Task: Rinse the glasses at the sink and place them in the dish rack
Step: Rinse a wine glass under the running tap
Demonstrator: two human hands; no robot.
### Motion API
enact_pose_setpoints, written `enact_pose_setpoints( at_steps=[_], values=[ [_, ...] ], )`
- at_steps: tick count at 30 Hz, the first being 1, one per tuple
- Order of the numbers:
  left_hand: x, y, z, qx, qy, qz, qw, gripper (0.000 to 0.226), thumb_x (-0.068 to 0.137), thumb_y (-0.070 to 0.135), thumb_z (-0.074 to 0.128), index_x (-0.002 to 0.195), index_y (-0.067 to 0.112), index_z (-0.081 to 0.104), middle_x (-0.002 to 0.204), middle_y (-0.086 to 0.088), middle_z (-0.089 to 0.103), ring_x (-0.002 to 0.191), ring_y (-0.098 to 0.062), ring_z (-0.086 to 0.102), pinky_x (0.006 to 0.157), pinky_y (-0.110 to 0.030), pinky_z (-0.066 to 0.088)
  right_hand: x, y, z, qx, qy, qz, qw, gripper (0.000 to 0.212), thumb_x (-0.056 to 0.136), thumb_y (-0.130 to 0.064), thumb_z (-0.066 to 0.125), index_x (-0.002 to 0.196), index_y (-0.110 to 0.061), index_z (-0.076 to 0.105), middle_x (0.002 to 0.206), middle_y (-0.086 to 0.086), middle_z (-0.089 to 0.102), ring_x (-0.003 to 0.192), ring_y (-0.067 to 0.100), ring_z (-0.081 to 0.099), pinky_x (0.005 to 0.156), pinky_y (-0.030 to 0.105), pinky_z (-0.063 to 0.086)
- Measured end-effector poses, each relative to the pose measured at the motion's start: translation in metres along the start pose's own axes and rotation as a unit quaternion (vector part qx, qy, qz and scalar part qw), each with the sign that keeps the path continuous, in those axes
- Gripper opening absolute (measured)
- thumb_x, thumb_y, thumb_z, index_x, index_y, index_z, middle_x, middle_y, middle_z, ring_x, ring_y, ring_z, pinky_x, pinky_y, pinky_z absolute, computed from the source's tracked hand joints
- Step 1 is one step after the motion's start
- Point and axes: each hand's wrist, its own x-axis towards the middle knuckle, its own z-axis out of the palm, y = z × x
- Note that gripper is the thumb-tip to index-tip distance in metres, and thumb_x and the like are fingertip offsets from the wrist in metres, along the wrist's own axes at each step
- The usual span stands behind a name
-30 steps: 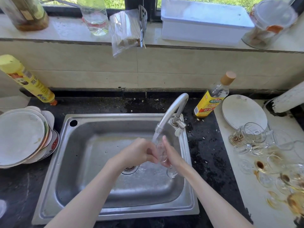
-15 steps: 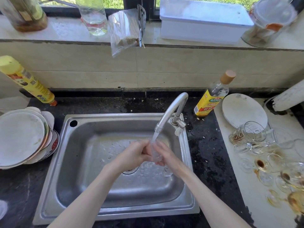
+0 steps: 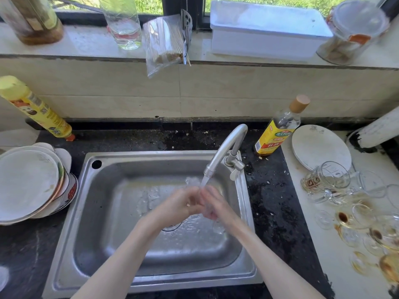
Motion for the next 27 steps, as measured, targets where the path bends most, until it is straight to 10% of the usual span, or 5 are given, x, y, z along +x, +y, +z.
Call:
enact_pose_setpoints(
  at_steps=[4,7,16,22,27],
  values=[
    [0.003,0.004,-0.011,0.077,-0.157,-0.034,0.984,0.015,0.080,0.010,0.070,0.091,0.020,0.074,0.080,0.014,0.066,0.071,0.005,0.058,0.070,-0.008,0.042,0.003,0.002,-0.002,0.005,-0.021,0.035,0.999,0.071,0.080,-0.079,0.027,0.084,-0.018,0.065,0.058,0.013,0.060,0.051,0.021,0.045,0.050,0.023,0.030],
    [0.008,0.005,-0.010,0.080,-0.054,-0.029,0.995,0.007,0.074,0.011,0.075,0.074,0.016,0.071,0.065,0.017,0.061,0.059,0.010,0.053,0.061,-0.007,0.039,0.003,0.005,-0.002,0.021,-0.036,0.030,0.999,0.070,0.086,-0.074,0.028,0.097,-0.015,0.066,0.058,0.008,0.045,0.048,0.013,0.033,0.045,0.022,0.023],
    [0.000,-0.005,-0.004,0.030,-0.155,-0.040,0.987,0.016,0.081,0.004,0.067,0.092,0.015,0.073,0.085,0.009,0.070,0.080,-0.001,0.063,0.079,-0.012,0.047,-0.001,0.003,-0.006,-0.020,-0.010,0.043,0.999,0.067,0.094,-0.061,0.016,0.104,-0.016,0.064,0.075,0.013,0.069,0.062,0.029,0.064,0.054,0.039,0.051],
    [0.001,-0.013,0.006,-0.020,0.050,-0.040,0.998,0.036,0.072,0.003,0.075,0.064,0.022,0.046,0.061,0.008,0.051,0.054,0.002,0.045,0.055,-0.012,0.035,-0.004,0.000,-0.005,-0.022,-0.015,0.015,1.000,0.042,0.095,-0.049,0.040,0.123,-0.017,0.045,0.085,-0.010,0.051,0.046,-0.005,0.045,0.044,0.012,0.030],
    [-0.001,-0.007,-0.009,0.014,-0.148,-0.011,0.989,0.018,0.081,0.011,0.069,0.082,0.029,0.067,0.087,0.007,0.070,0.083,0.000,0.062,0.082,-0.017,0.047,-0.002,-0.004,-0.005,-0.009,-0.017,0.059,0.998,0.059,0.095,-0.054,0.017,0.105,-0.017,0.062,0.064,0.000,0.066,0.047,0.005,0.058,0.042,0.015,0.042]
  ],
)
